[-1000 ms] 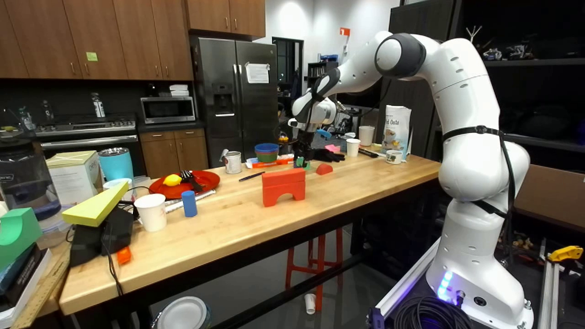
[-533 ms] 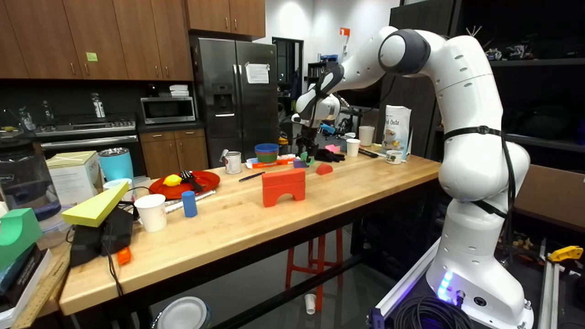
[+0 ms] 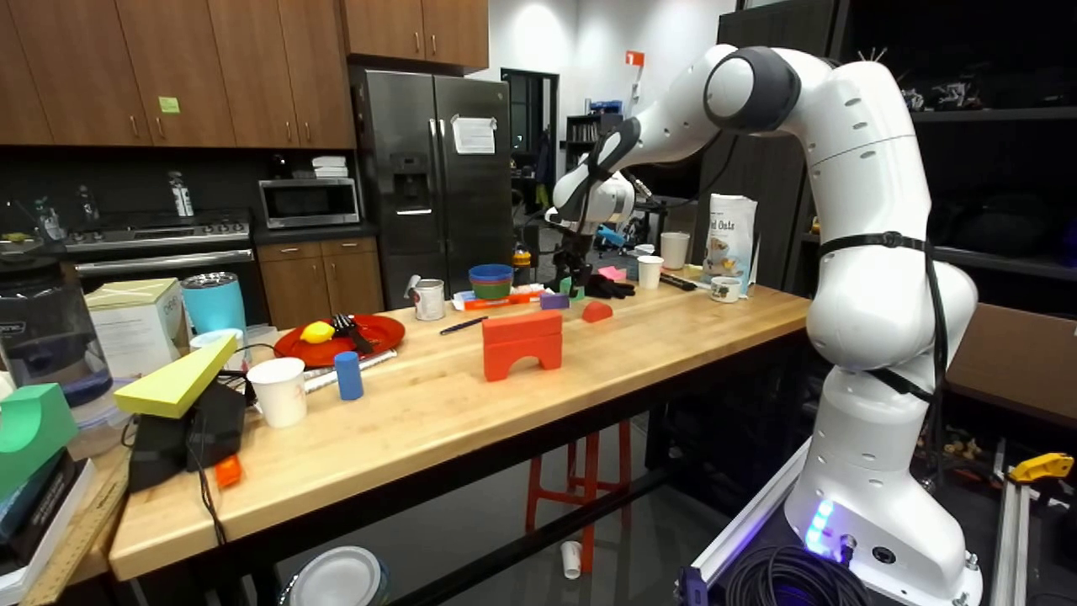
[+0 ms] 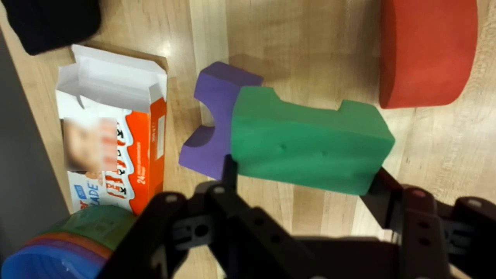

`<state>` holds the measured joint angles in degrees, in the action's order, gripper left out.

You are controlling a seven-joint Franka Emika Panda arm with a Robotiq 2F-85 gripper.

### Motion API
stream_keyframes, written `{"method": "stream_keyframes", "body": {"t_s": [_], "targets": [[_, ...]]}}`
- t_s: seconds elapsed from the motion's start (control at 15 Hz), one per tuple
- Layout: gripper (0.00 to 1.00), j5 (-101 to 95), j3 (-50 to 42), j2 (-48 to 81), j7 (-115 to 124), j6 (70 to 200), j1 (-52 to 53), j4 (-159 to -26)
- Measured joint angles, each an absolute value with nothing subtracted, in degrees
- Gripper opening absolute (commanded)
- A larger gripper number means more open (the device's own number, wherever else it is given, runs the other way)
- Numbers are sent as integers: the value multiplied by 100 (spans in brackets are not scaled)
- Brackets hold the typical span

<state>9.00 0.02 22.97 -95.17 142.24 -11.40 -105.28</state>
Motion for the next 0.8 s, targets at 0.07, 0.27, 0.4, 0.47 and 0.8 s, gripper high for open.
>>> {"method": "stream_keyframes", "body": {"t_s": [0.07,0.27,0.4,0.47,0.8], "targets": [[50,958,23,2298,-9518,14323,-1164,-10569],[50,1065,49,2293,-9518,14711,-1216,-10711],[50,1069,50,2288,-9516,15045,-1249,-10821],[50,1069,52,2277,-9516,15196,-1273,-10876],[50,1069,106,2230,-9517,15743,-1406,-11087]]}}
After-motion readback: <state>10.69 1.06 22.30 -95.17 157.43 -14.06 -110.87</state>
